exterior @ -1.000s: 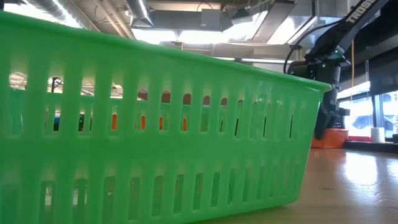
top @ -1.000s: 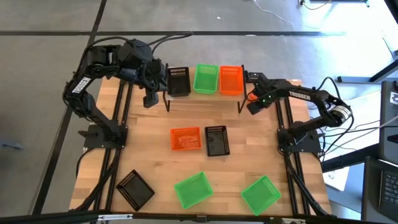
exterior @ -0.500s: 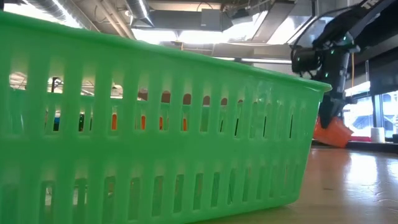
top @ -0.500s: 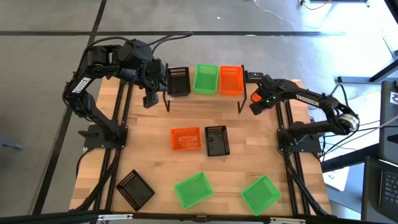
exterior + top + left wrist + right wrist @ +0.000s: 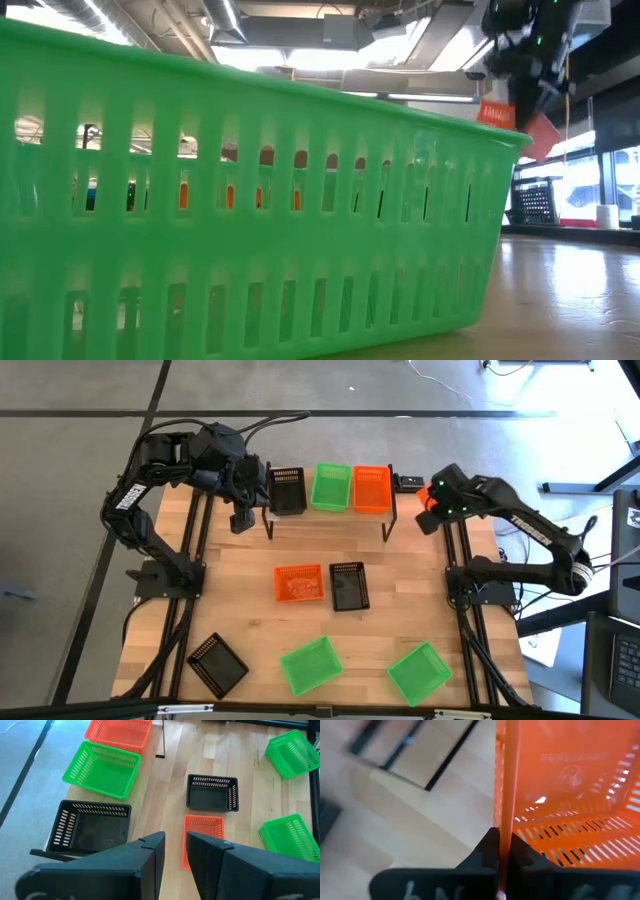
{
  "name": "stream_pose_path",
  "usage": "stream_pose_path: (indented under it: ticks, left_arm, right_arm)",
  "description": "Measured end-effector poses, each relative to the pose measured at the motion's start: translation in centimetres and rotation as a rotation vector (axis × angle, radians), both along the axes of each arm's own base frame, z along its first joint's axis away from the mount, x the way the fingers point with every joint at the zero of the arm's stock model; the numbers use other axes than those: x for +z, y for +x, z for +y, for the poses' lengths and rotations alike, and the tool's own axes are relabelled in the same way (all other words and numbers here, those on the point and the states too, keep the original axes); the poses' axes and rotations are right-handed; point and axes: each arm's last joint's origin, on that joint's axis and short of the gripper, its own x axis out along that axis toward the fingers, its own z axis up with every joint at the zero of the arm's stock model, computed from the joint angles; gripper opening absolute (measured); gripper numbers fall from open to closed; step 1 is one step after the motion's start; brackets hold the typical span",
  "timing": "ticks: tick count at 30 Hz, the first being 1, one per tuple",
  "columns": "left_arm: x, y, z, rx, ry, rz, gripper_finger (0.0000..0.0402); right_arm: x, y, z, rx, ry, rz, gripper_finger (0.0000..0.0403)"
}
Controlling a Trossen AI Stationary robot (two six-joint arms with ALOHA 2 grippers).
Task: Stack baskets on shelf by color
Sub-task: Stack the top orange bin on top of the other orange bin on the shelf
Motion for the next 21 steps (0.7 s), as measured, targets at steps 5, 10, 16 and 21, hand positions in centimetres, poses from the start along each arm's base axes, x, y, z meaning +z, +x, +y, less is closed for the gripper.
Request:
stream_pose_path:
  ticks: [5, 10, 16, 21]
  left_arm:
    - [0.0, 0.0, 0.0, 0.01, -0.01, -0.003, 0.007]
    - [0.0, 0.0, 0.0, 0.014, -0.014, -0.004, 0.007]
    - [0.0, 0.0, 0.0, 0.019, -0.019, -0.006, 0.007]
    - [0.0, 0.0, 0.0, 0.033, -0.029, -0.009, 0.007]
  right_arm:
    - [3.8, 0.4, 0.6, 0.198, -0.117, -0.005, 0.0]
    - [7.1, 1.0, 1.4, 0.405, -0.245, -0.012, 0.0]
    - [9.4, 3.3, 1.2, 0.565, -0.311, 0.009, 0.0]
    - [9.7, 7.1, 0.1, 0.662, -0.279, 0.056, 0.0]
